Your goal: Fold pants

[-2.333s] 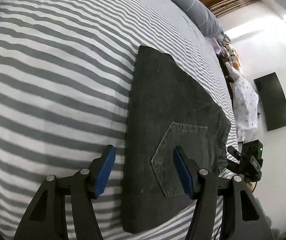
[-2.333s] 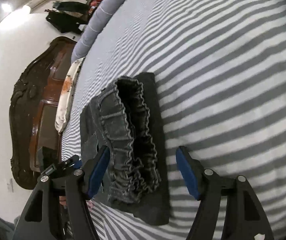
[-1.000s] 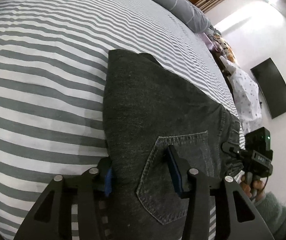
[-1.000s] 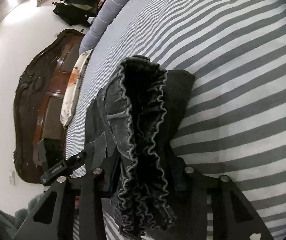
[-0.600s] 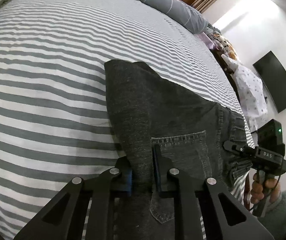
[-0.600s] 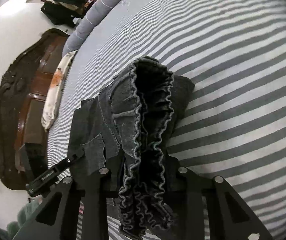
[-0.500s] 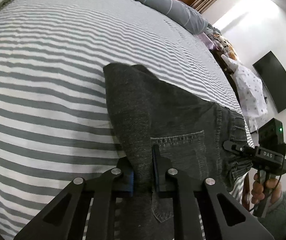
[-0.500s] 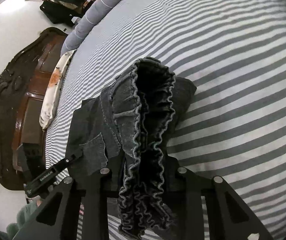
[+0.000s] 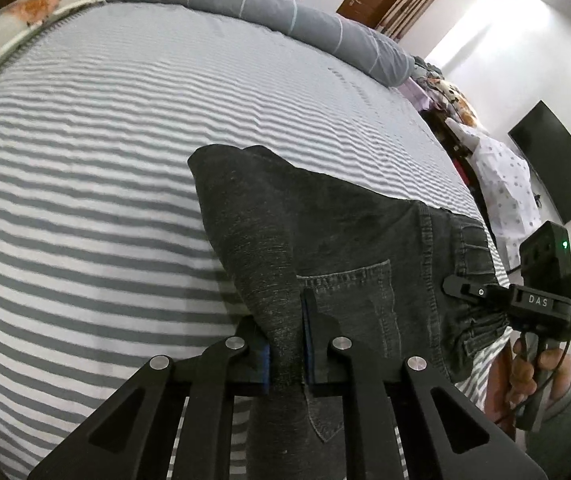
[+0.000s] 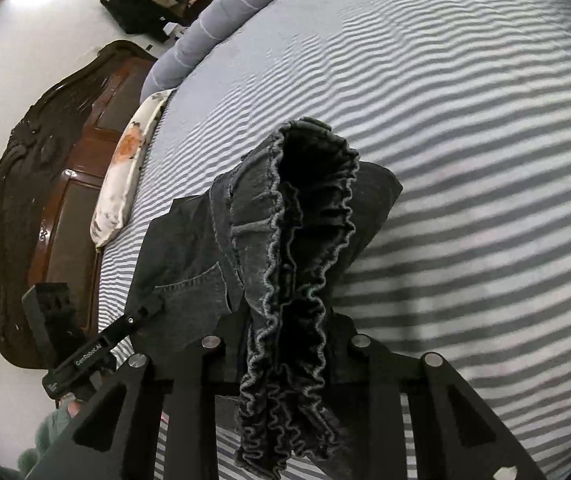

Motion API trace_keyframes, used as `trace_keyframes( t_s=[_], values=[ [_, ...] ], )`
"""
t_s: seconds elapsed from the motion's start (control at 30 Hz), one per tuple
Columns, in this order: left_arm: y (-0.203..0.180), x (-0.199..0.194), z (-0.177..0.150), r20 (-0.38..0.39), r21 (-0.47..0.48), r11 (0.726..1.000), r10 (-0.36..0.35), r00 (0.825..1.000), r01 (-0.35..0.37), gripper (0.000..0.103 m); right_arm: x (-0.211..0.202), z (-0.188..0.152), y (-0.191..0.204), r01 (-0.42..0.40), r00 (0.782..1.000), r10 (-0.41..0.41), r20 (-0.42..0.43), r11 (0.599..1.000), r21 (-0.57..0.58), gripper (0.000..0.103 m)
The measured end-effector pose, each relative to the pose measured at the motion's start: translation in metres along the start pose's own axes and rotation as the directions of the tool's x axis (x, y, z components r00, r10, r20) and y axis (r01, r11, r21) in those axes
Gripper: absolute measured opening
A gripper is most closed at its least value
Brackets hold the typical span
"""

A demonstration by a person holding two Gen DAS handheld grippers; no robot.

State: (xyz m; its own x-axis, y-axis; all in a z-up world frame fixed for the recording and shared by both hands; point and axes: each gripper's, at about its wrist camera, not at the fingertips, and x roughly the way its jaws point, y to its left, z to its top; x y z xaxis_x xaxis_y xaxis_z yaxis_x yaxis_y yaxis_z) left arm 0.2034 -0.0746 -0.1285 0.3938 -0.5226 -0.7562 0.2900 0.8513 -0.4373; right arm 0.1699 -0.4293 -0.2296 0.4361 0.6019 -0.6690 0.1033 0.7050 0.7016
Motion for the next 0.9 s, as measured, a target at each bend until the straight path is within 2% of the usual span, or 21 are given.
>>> trace_keyframes(
  t_s=[0.43, 0.63, 0.77, 0.87, 0.9],
  values=[
    [0.047, -0.013, 0.062, 0.070, 0.002, 0.994, 0.113, 0.991, -0.113, 0.012, 0.054, 0.066, 0.056, -0.037, 0.999, 0.036, -0.019, 0.997, -0.067, 0.026],
    [0.067, 0.006, 0.083, 0.050, -0.002, 0.990, 0.140, 0.989, -0.140, 0.012, 0.085, 0.090, 0.056, -0.038, 0.999, 0.036, -0.031, 0.998, -0.051, 0.026],
    [0.079, 0.023, 0.084, 0.023, -0.015, 0.988, 0.156, 0.987, -0.156, 0.012, 0.108, 0.098, 0.052, -0.015, 0.998, 0.012, -0.056, 0.999, -0.047, 0.026],
    [0.089, 0.036, 0.080, 0.004, -0.034, 0.983, 0.181, 0.984, -0.181, 0.013, 0.121, 0.097, 0.049, 0.044, 0.997, -0.049, -0.051, 0.996, -0.084, 0.034],
    [0.090, 0.039, 0.077, 0.004, -0.029, 0.983, 0.183, 0.983, -0.183, 0.014, 0.122, 0.094, 0.051, 0.077, 0.996, -0.082, -0.034, 0.990, -0.117, 0.042]
  ],
)
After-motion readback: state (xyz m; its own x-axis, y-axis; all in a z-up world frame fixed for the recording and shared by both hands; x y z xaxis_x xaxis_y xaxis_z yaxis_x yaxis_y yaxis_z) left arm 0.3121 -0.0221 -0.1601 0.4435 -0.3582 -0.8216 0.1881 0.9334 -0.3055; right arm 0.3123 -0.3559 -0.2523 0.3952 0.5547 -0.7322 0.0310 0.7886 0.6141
